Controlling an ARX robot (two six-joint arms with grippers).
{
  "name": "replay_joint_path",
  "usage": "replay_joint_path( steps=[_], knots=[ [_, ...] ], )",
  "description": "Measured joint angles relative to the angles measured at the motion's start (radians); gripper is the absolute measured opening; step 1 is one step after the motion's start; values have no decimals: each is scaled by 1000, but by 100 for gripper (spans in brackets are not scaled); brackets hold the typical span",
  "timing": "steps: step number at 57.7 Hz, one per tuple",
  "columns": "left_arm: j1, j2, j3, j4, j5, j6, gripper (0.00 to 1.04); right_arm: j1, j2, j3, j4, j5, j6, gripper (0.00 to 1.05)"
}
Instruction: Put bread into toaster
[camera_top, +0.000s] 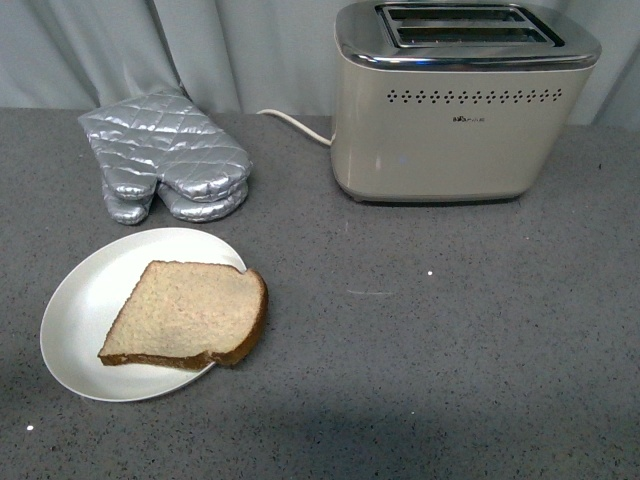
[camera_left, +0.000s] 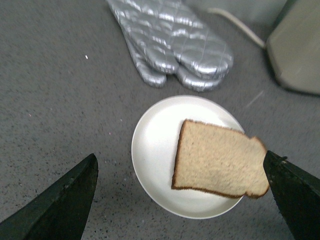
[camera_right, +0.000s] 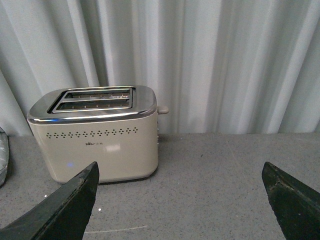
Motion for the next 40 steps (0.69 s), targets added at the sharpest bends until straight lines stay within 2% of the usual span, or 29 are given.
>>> replay_joint_path(
  steps=[5,15,24,27,40],
  knots=[
    [12,195,49,24,2,73,98,0,0,0,0,0,0,95],
    [40,507,164,-6,89,179,98,0,0,0,0,0,0,95],
    [37,662,255,-23,87,245,98,0,0,0,0,0,0,95],
    [36,720,282,-7,50,278,98,0,0,0,0,0,0,95],
    [51,848,363,-3,43,279,98,0,0,0,0,0,0,95]
  ],
)
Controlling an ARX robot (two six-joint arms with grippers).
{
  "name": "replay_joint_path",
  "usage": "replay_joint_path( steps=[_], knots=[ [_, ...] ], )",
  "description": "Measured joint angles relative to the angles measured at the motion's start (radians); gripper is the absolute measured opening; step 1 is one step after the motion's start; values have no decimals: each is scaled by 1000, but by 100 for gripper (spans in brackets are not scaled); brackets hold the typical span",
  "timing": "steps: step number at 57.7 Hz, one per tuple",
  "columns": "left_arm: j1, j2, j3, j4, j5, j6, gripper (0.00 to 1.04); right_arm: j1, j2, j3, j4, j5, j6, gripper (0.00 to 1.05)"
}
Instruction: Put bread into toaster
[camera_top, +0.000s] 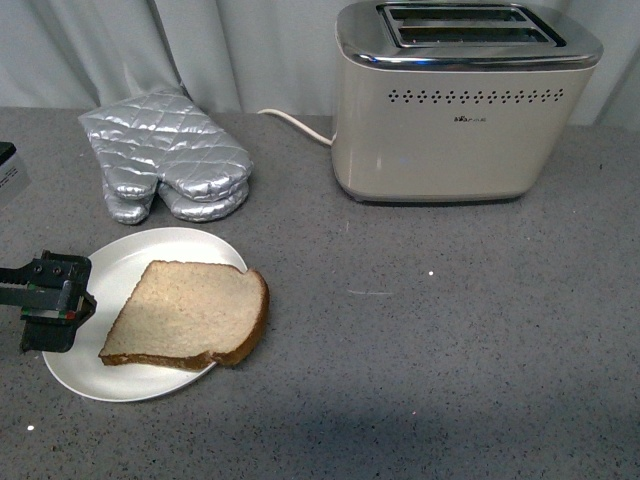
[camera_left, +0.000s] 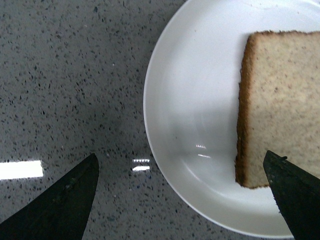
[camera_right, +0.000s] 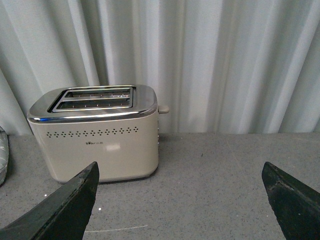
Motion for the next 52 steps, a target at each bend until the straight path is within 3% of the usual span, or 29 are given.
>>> replay_joint_path(
  steps=[33,45,52],
  knots=[
    [73,212,171,-21,12,-21,97,0,0,0,0,0,0,95],
    [78,255,192,-29,10,-23,68,0,0,0,0,0,0,95],
    [72,270,198,-38,19,-40,43,0,0,0,0,0,0,95]
  ],
)
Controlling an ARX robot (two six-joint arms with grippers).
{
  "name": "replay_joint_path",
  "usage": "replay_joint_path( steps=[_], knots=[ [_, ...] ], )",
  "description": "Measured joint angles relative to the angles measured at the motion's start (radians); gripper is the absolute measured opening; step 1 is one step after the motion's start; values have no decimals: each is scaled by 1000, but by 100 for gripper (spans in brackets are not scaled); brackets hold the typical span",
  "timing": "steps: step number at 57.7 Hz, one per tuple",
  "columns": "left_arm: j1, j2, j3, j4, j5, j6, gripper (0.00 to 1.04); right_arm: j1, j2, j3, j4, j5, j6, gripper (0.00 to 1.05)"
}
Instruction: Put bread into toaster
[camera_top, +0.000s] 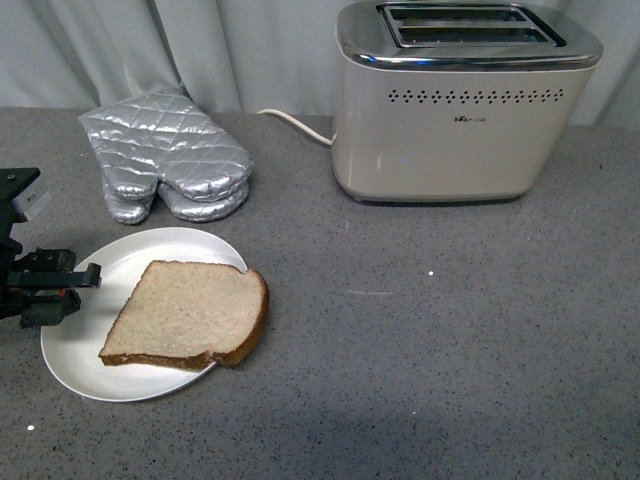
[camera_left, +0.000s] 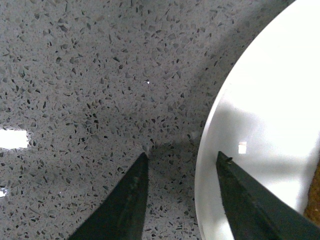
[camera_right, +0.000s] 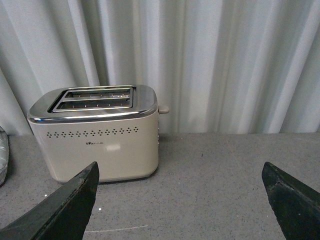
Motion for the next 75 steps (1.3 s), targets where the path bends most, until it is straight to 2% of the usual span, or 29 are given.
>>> replay_joint_path(
  steps=[2,16,30,40,54,75],
  knots=[
    [-2,0,2,-3,6,-5,34,0,0,0,0,0,0,95],
    [-2,-11,1,-11,56,-43,3,0,0,0,0,0,0,95],
    [-12,-68,-30,-29,123,-110,3,0,0,0,0,0,0,95],
    [-60,-130,-51,-48,167,-190,3,0,0,0,0,0,0,95],
    [-200,-156,-49,-42,234,-356,3,0,0,0,0,0,0,95],
    [-429,-76,24,-3,181,-560,3,0,0,0,0,0,0,95]
  ],
)
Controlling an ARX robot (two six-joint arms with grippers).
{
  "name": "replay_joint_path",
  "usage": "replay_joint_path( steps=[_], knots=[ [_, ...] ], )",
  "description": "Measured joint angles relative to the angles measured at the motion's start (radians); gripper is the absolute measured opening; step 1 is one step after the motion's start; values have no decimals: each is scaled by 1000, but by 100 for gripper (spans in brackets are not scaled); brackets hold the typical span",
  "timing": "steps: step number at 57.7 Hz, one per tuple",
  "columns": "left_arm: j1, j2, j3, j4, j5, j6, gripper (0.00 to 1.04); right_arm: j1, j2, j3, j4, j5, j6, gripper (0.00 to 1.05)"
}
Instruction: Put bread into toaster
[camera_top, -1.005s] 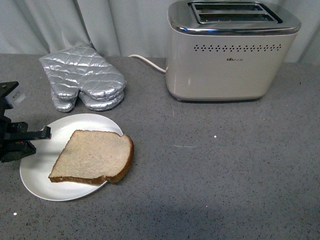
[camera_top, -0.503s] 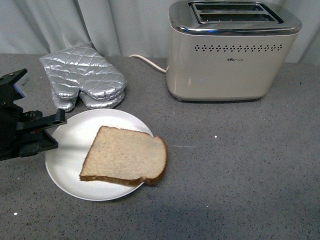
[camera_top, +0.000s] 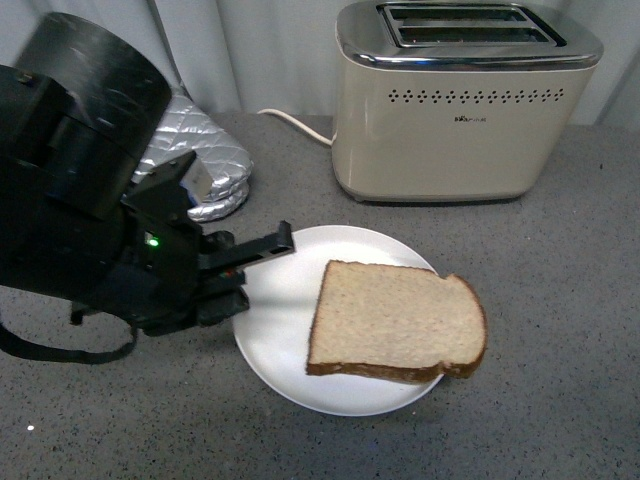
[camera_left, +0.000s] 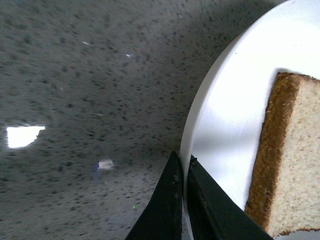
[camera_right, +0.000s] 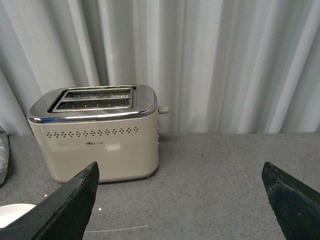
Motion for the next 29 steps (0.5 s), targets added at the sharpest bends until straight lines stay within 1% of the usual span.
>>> replay_joint_path(
  steps=[15,20,29],
  knots=[
    [-140,117,94,24,-34,-150,3,0,0,0,0,0,0,95],
    [-158,150,126,29,-37,-181,3,0,0,0,0,0,0,95],
    [-158,171,149,30,-37,-203,3,0,0,0,0,0,0,95]
  ],
)
